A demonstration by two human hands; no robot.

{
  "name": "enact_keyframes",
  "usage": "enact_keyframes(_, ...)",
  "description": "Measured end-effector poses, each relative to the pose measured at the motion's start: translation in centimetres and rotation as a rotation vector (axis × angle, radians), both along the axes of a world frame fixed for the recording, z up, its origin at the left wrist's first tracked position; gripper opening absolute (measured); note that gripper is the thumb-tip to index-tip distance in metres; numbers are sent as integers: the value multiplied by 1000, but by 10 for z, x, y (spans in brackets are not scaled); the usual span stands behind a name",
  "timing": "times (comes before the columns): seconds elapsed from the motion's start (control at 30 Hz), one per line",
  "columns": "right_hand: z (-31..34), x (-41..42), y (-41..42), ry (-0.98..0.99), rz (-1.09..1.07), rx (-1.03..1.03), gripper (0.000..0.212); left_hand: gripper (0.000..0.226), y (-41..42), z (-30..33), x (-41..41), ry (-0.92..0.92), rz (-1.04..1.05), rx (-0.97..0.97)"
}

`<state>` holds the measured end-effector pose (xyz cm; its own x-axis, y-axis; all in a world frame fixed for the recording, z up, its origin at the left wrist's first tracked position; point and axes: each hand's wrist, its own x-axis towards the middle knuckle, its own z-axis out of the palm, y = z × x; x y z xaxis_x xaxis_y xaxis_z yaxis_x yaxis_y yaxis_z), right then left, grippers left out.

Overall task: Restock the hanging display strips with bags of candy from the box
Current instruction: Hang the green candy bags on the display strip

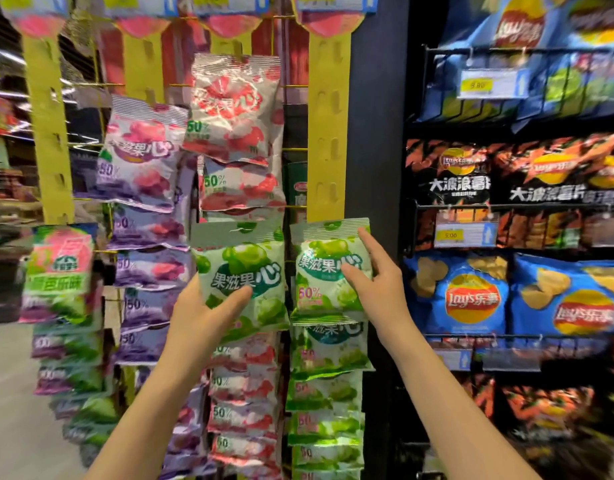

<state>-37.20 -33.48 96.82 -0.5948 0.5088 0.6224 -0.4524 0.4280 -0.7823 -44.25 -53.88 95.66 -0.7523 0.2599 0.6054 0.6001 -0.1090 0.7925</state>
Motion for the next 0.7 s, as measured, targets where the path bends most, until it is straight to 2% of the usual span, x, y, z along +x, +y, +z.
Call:
enact_keyframes(0.4, -20, 6, -8, -38, -142, 58, 57, 23, -6, -6, 1, -45, -61, 15)
enact_keyframes(0.53, -23, 9, -12, -75, -284, 159, 55, 24, -4, -9, 1, -50, -66, 15)
enact_keyframes(0.7, -20, 19, -12, -261, -512, 383, 49, 31, 3, -4, 7, -19, -89, 35)
